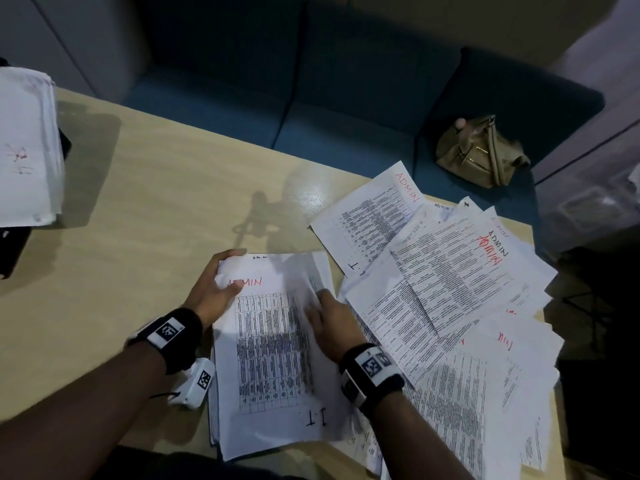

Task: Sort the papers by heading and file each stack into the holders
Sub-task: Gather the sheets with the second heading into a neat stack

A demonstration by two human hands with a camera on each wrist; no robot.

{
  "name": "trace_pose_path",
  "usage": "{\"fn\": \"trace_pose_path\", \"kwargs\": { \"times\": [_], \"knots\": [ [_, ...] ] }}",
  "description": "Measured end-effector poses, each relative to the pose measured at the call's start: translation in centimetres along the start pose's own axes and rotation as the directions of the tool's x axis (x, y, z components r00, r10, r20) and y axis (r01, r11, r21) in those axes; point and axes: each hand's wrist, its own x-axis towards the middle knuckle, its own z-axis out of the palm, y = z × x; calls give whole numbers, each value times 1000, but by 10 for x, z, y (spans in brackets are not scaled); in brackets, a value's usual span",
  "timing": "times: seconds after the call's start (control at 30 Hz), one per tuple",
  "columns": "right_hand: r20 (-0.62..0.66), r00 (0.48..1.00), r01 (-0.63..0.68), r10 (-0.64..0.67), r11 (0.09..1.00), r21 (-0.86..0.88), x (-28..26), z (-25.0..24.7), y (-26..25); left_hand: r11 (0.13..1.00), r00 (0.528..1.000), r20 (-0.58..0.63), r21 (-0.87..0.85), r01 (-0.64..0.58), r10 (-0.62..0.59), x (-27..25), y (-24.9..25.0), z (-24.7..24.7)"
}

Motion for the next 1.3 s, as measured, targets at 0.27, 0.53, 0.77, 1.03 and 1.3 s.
{"fn": "trace_pose_path", "kwargs": {
  "times": [0.27,0.53,0.77,1.03,1.3],
  "knots": [
    [-179,965,-173,190,979,105,17,14,18,977,991,-127,-214,12,-40,4,13,-3],
    [-125,938,-246,324,874,419,14,21,9,944,972,2,-236,231,-237,-18,-10,-3],
    [-383,774,-239,504,793,561,24,-56,38,960,969,4,132,245,-248,0,-8,-6],
    [-319,221,-759,921,368,537,-6,-123,170,935,977,5,292,203,-214,0,-10,-5],
    [-389,201,-497,899,436,750,-21,-121,177,946,948,46,98,310,-315,-2,-9,-8]
  ]
}}
